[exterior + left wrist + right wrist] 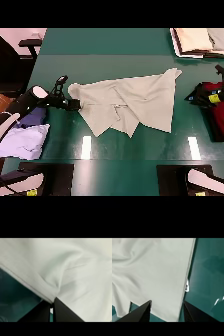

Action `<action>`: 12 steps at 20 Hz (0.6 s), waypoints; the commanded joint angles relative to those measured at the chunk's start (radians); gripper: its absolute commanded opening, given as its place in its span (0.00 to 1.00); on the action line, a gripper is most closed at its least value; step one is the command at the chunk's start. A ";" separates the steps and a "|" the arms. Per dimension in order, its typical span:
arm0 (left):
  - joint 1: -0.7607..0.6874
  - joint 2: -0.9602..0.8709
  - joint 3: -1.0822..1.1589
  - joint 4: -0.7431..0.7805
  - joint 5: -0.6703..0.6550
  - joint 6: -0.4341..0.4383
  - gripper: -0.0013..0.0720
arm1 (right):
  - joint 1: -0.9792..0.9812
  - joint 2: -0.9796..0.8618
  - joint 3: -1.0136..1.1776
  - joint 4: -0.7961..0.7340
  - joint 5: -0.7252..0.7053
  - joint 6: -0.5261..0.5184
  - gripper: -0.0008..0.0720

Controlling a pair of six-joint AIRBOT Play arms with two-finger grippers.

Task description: Fold the shirts.

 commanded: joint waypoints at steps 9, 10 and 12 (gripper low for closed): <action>-0.004 0.056 0.098 -0.006 -0.082 -0.011 0.05 | 0.028 0.000 -0.472 0.057 -0.164 0.016 0.77; -0.004 0.056 0.098 -0.006 -0.084 -0.011 0.05 | 0.052 0.000 -0.481 0.083 -0.191 0.016 0.71; -0.004 0.056 0.098 -0.006 -0.084 -0.011 0.05 | 0.099 0.000 -0.475 0.096 -0.227 0.016 0.66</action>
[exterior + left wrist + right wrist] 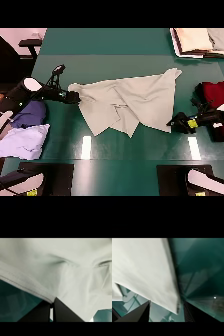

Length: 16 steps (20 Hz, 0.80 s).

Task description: Fold the shirts.

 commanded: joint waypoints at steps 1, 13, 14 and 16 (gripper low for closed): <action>0.000 0.002 0.003 0.000 -0.012 0.000 0.05 | 0.074 -0.002 -0.025 0.024 -0.110 -0.002 0.56; 0.130 0.330 0.378 0.001 -0.195 -0.028 0.05 | 0.054 0.254 0.591 0.016 0.011 -0.021 0.04; 0.147 0.370 0.460 0.001 -0.192 -0.028 0.05 | 0.029 0.287 0.686 0.016 0.022 -0.021 0.04; 0.162 0.430 0.642 0.003 -0.179 -0.032 0.05 | -0.022 0.340 0.876 0.016 0.038 -0.020 0.04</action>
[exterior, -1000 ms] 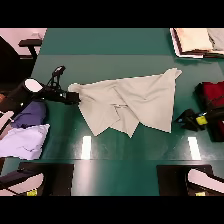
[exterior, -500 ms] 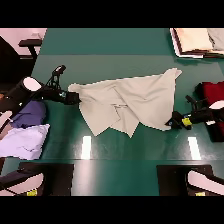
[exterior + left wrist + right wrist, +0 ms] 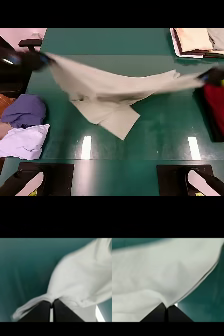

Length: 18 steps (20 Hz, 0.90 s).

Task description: Fold the shirts.

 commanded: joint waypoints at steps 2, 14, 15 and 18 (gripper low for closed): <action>0.035 0.101 0.389 0.004 -0.023 -0.045 0.05 | -0.106 0.114 0.408 0.000 0.055 0.001 0.04; 0.035 0.098 0.731 0.055 -0.035 -0.214 0.05 | -0.275 0.019 0.793 -0.003 0.264 0.106 0.04; 0.035 0.090 0.666 0.068 -0.043 -0.216 0.05 | -0.275 0.014 0.732 -0.002 0.265 0.106 0.04; 0.035 -0.002 0.496 0.068 -0.111 -0.215 0.05 | -0.207 -0.060 0.598 -0.084 0.293 0.115 0.04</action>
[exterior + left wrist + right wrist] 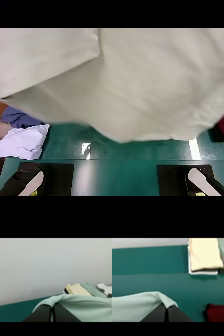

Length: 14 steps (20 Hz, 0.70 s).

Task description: Fold the shirts.

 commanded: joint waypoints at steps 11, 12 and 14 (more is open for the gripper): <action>0.001 -0.826 -0.202 0.003 -0.150 0.053 0.05 | 0.371 -0.704 -0.096 -0.314 -0.051 0.056 0.04; 0.001 -0.862 -0.202 0.001 -0.121 0.069 0.05 | 0.381 -0.746 -0.054 -0.314 -0.084 0.056 0.04; 0.001 -0.897 -0.202 0.003 -0.077 0.076 0.05 | 0.393 -0.809 0.023 -0.315 -0.109 0.055 0.04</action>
